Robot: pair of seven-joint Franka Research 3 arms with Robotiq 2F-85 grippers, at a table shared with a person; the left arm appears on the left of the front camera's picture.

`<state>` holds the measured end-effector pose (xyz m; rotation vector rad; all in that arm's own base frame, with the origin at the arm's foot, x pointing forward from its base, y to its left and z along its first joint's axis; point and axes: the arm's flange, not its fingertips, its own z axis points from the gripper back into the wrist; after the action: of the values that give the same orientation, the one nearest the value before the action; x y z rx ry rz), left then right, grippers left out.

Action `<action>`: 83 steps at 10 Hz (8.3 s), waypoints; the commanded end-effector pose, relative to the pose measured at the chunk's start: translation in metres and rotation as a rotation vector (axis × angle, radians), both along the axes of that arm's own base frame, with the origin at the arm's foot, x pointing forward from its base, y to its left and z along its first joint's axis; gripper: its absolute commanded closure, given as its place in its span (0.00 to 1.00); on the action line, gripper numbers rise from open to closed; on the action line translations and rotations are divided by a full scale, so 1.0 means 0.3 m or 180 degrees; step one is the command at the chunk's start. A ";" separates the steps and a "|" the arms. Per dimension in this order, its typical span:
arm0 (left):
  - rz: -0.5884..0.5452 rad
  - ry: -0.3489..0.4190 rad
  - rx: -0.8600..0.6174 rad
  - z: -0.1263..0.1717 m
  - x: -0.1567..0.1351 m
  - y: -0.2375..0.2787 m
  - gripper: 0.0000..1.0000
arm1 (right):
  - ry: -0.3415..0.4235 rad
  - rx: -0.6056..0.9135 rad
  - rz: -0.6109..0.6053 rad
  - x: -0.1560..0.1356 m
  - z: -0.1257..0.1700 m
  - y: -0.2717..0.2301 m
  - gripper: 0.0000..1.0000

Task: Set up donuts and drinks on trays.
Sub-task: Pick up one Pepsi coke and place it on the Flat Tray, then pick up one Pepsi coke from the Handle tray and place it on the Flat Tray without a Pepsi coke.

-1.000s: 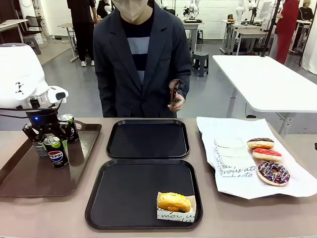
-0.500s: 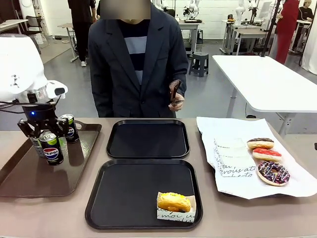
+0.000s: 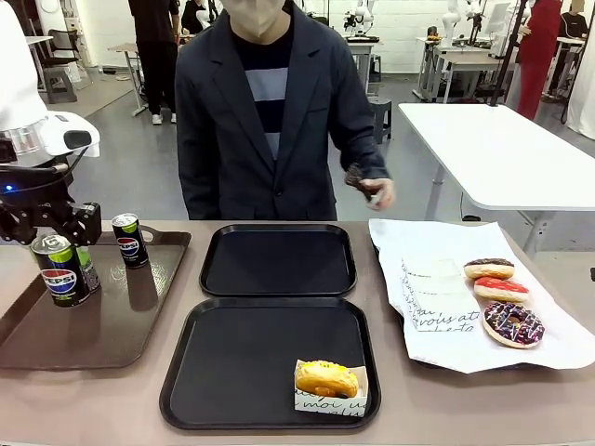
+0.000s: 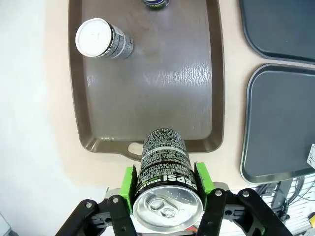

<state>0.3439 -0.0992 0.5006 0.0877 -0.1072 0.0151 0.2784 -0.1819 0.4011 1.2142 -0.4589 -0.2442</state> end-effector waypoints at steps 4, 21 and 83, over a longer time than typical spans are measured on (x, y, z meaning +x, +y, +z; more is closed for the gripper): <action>0.0001 0.0059 -0.0003 -0.037 0.028 -0.002 0.41 | -0.0026 0.0023 0.0009 0.000 0.000 -0.001 0.00; -0.1289 0.0044 0.0028 -0.356 -0.066 -0.798 0.41 | -0.0026 0.0023 0.0009 0.000 0.000 -0.001 0.00; 0.0319 0.0014 -0.0387 -0.343 0.494 0.403 0.00 | -0.0026 0.0023 0.0009 0.000 0.000 -0.001 0.00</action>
<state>0.4921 0.0175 0.4029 0.0094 -0.1034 0.1377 0.2783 -0.1819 0.4012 1.2138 -0.4586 -0.2442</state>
